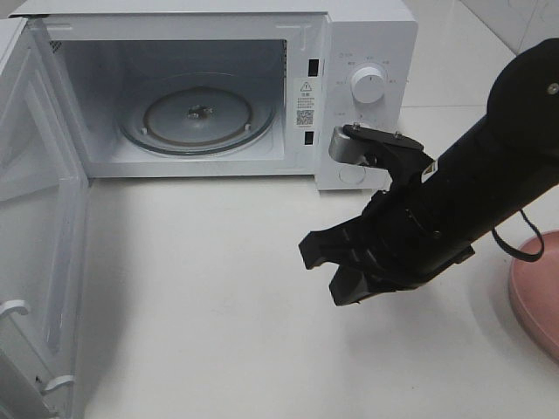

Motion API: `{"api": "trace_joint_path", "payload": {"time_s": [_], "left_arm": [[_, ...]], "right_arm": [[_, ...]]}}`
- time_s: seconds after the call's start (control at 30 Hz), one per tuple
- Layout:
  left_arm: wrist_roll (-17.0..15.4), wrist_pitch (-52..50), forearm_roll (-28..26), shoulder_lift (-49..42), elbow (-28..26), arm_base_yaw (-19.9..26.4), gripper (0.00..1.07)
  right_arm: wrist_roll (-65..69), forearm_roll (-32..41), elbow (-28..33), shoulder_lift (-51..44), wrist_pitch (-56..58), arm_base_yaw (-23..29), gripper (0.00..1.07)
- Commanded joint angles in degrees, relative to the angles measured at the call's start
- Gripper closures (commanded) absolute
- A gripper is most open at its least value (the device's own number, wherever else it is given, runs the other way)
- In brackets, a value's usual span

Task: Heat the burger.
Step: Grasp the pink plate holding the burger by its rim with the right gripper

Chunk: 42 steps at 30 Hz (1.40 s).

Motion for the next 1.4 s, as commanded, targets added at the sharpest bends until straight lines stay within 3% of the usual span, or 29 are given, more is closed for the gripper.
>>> {"api": "trace_joint_path", "payload": {"time_s": [0.03,0.27,0.33,0.37,0.4,0.43,0.47,0.5,0.53,0.57,0.6,0.63,0.67,0.7,0.9,1.17,1.4], "left_arm": [[-0.17,-0.34,-0.17,0.06,0.11,-0.29,0.06],[-0.17,-0.34,-0.17,0.06,0.11,-0.29,0.06],[-0.17,-0.34,-0.17,0.06,0.11,-0.29,0.06],[-0.17,-0.34,-0.17,0.06,0.11,-0.29,0.06],[-0.17,-0.34,-0.17,0.06,0.11,-0.29,0.06],[-0.17,-0.34,-0.17,0.06,0.11,-0.29,0.06],[-0.17,-0.34,-0.17,0.06,0.11,-0.29,0.06],[-0.17,-0.34,-0.17,0.06,0.11,-0.29,0.06],[-0.17,-0.34,-0.17,0.06,0.11,-0.29,0.06],[-0.17,-0.34,-0.17,0.06,0.11,-0.29,0.06],[-0.17,-0.34,-0.17,0.06,0.11,-0.29,0.06],[-0.17,-0.34,-0.17,0.06,0.11,-0.29,0.06],[-0.17,-0.34,-0.17,0.06,0.11,-0.29,0.06],[-0.17,-0.34,-0.17,0.06,0.11,-0.29,0.06],[-0.17,-0.34,-0.17,0.06,0.11,-0.29,0.06],[-0.17,-0.34,-0.17,0.06,0.11,-0.29,0.06],[-0.17,-0.34,-0.17,0.06,0.11,-0.29,0.06]], "right_arm": [[3.15,-6.07,-0.17,-2.98,6.99,-0.11,0.98],[12.43,-17.59,-2.52,-3.50,16.50,-0.11,0.91],[18.22,-25.38,-3.61,-3.50,18.79,-0.11,0.81],[18.22,-25.38,-3.61,-3.50,18.79,-0.11,0.81],[21.60,-30.37,-4.07,-3.50,19.88,-0.11,0.71],[21.60,-30.37,-4.07,-3.50,19.88,-0.11,0.71],[23.38,-33.63,-4.07,-3.55,20.68,-0.11,0.56],[23.66,-34.89,-4.07,-3.55,21.03,-0.11,0.50],[23.66,-34.89,-4.07,-3.55,21.03,-0.11,0.50],[24.06,-37.01,-4.07,-3.55,21.43,-0.11,0.33],[24.35,-37.82,-4.07,-3.55,21.31,-0.11,0.25],[24.35,-37.82,-4.07,-3.55,21.31,-0.11,0.25],[26.24,-38.85,-4.07,-3.55,21.20,-0.11,0.15],[26.93,-39.42,-4.07,-3.55,21.26,-0.11,0.11],[28.07,-41.65,-4.07,-3.55,21.77,-2.12,0.11],[23.61,-41.65,-4.07,-3.55,21.43,-12.49,0.14],[22.52,-41.65,-3.95,-3.55,19.25,-16.67,0.15]]}}
